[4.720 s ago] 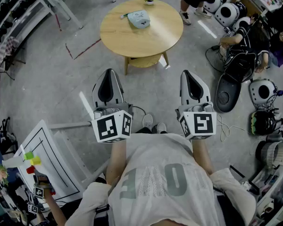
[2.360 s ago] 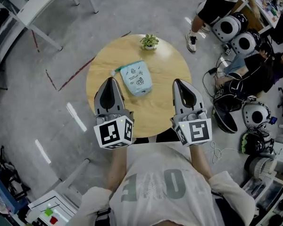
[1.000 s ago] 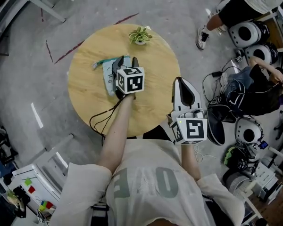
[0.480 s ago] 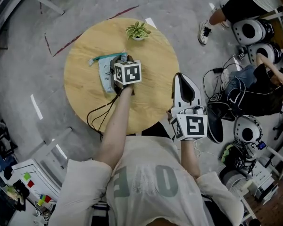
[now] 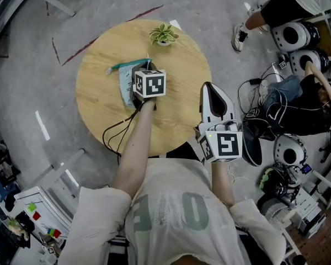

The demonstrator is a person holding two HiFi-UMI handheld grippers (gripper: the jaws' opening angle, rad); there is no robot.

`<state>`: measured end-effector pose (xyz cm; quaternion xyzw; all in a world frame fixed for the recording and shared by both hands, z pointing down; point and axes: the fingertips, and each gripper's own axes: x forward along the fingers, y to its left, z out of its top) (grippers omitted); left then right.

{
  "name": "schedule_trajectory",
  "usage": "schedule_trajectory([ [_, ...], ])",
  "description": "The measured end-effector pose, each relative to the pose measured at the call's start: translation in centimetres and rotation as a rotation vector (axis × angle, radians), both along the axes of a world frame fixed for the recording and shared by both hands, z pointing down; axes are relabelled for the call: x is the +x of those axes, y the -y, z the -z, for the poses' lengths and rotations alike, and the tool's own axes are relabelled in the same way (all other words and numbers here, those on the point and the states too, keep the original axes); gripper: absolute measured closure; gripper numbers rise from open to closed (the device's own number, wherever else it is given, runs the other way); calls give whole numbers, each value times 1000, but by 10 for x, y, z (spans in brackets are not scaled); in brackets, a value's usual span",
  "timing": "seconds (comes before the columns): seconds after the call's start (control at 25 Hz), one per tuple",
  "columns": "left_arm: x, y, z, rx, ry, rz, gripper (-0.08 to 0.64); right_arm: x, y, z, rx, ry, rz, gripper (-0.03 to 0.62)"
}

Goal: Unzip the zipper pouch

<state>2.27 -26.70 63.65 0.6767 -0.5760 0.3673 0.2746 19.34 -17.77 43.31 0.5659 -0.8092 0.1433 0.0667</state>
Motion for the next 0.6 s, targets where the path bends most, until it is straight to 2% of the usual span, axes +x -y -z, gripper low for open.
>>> schedule_trajectory([
  [0.16, -2, 10, 43, 120, -50, -21, 522, -11, -3, 14, 34, 8, 5, 563],
  [0.36, -15, 13, 126, 326, -147, -40, 525, -31, -8, 43, 104, 13, 30, 563],
  [0.44, -17, 10, 165, 425, -215, -79, 526, -42, -9, 57, 140, 10, 51, 563],
  [0.6, -24, -8, 249, 632, -323, -215, 528, -71, -11, 89, 222, 8, 108, 563],
])
